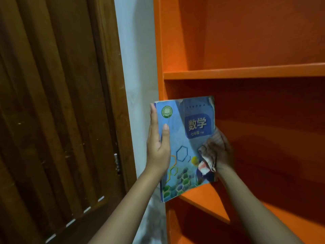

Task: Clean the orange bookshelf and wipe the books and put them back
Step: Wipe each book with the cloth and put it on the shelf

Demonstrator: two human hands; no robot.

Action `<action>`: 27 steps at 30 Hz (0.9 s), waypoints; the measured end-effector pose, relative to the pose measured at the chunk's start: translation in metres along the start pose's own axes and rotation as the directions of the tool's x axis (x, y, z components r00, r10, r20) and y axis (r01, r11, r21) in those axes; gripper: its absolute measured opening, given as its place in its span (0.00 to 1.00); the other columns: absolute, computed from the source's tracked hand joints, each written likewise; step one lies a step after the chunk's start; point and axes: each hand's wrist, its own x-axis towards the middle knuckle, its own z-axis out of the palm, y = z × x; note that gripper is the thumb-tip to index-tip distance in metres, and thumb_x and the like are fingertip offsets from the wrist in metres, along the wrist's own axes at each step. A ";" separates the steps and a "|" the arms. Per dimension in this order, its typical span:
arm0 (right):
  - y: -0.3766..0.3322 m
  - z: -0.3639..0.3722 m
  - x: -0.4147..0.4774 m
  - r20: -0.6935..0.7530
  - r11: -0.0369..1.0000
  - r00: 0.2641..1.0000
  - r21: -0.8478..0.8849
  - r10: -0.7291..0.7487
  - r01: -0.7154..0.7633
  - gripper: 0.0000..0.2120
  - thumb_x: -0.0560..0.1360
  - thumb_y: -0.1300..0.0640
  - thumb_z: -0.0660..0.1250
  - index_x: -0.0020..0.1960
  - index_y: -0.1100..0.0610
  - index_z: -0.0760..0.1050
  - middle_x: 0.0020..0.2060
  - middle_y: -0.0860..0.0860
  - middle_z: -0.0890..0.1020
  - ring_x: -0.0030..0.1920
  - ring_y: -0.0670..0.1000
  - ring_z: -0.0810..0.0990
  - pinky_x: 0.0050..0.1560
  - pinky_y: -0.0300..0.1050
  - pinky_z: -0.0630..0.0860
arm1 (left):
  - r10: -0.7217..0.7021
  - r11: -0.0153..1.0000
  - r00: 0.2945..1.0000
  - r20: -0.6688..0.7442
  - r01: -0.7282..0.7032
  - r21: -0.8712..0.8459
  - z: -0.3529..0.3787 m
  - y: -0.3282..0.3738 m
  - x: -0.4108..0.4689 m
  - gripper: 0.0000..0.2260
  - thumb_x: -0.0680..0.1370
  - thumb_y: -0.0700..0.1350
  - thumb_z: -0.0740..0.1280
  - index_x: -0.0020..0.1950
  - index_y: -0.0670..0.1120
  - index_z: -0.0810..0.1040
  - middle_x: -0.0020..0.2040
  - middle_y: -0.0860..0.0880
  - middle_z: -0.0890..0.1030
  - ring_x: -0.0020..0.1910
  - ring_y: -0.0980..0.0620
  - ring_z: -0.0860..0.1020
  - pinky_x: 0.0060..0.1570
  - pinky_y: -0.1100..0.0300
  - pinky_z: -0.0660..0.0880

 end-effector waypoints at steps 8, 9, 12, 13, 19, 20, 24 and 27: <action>0.008 0.006 0.023 0.169 0.993 0.982 -0.062 -0.089 0.100 0.20 0.78 0.64 0.61 0.69 0.57 0.69 0.61 0.59 0.78 0.54 0.55 0.79 0.49 0.47 0.78 | 0.156 0.967 0.972 -0.173 -0.114 0.229 0.026 -0.016 0.002 0.23 0.83 0.43 0.53 0.73 0.60 0.49 0.77 0.55 0.56 0.76 0.55 0.55 0.73 0.54 0.59; 0.011 0.006 0.024 0.181 0.991 0.979 -0.084 -0.088 0.104 0.20 0.79 0.63 0.61 0.70 0.55 0.69 0.62 0.58 0.78 0.56 0.55 0.79 0.52 0.49 0.78 | 0.157 0.967 0.971 -0.178 -0.114 0.229 0.026 -0.017 0.003 0.23 0.83 0.43 0.53 0.73 0.61 0.49 0.77 0.52 0.57 0.76 0.54 0.56 0.72 0.56 0.61; 0.014 0.007 0.024 0.209 0.976 0.973 -0.169 -0.099 0.136 0.20 0.80 0.62 0.59 0.71 0.54 0.67 0.63 0.54 0.78 0.61 0.52 0.78 0.58 0.48 0.77 | 0.146 0.965 0.977 -0.154 -0.107 0.239 0.026 -0.018 0.001 0.24 0.83 0.43 0.54 0.72 0.63 0.48 0.74 0.50 0.61 0.73 0.57 0.60 0.68 0.67 0.63; 0.014 0.007 0.023 0.224 0.968 0.969 -0.198 -0.109 0.154 0.20 0.80 0.62 0.59 0.72 0.55 0.66 0.63 0.54 0.77 0.61 0.51 0.78 0.57 0.45 0.78 | 0.145 0.963 0.980 -0.137 -0.108 0.247 0.026 -0.019 0.000 0.24 0.83 0.43 0.54 0.72 0.62 0.47 0.73 0.53 0.62 0.71 0.62 0.61 0.66 0.71 0.63; 0.017 -0.003 0.016 0.144 0.931 0.981 -0.324 -0.129 0.170 0.23 0.78 0.54 0.59 0.72 0.55 0.65 0.68 0.53 0.72 0.66 0.52 0.73 0.66 0.57 0.71 | 0.117 0.969 0.988 -0.099 -0.092 0.230 0.026 -0.019 -0.002 0.24 0.83 0.41 0.54 0.72 0.59 0.47 0.65 0.68 0.60 0.64 0.75 0.61 0.60 0.79 0.61; 0.016 -0.006 0.014 0.118 0.932 0.985 -0.328 -0.126 0.158 0.22 0.79 0.55 0.59 0.72 0.55 0.65 0.69 0.52 0.71 0.67 0.51 0.72 0.67 0.58 0.70 | 0.116 0.973 0.988 -0.099 -0.093 0.213 0.026 -0.018 -0.002 0.24 0.83 0.41 0.54 0.72 0.60 0.48 0.65 0.70 0.59 0.66 0.74 0.60 0.63 0.76 0.62; 0.006 -0.016 0.011 0.035 0.917 0.989 -0.371 -0.143 0.146 0.19 0.81 0.58 0.58 0.72 0.53 0.64 0.70 0.51 0.70 0.68 0.51 0.70 0.68 0.54 0.68 | 0.093 0.982 0.990 -0.106 -0.074 0.173 0.025 -0.013 -0.002 0.24 0.83 0.43 0.54 0.72 0.64 0.49 0.69 0.70 0.58 0.71 0.65 0.61 0.69 0.62 0.65; -0.006 -0.019 0.010 -0.006 0.908 0.986 -0.391 -0.164 0.149 0.20 0.81 0.57 0.59 0.72 0.53 0.65 0.69 0.52 0.71 0.67 0.51 0.71 0.67 0.53 0.69 | 0.048 0.986 0.995 -0.092 -0.033 0.163 0.024 -0.006 -0.002 0.23 0.83 0.42 0.54 0.74 0.59 0.50 0.66 0.69 0.59 0.67 0.71 0.62 0.64 0.71 0.65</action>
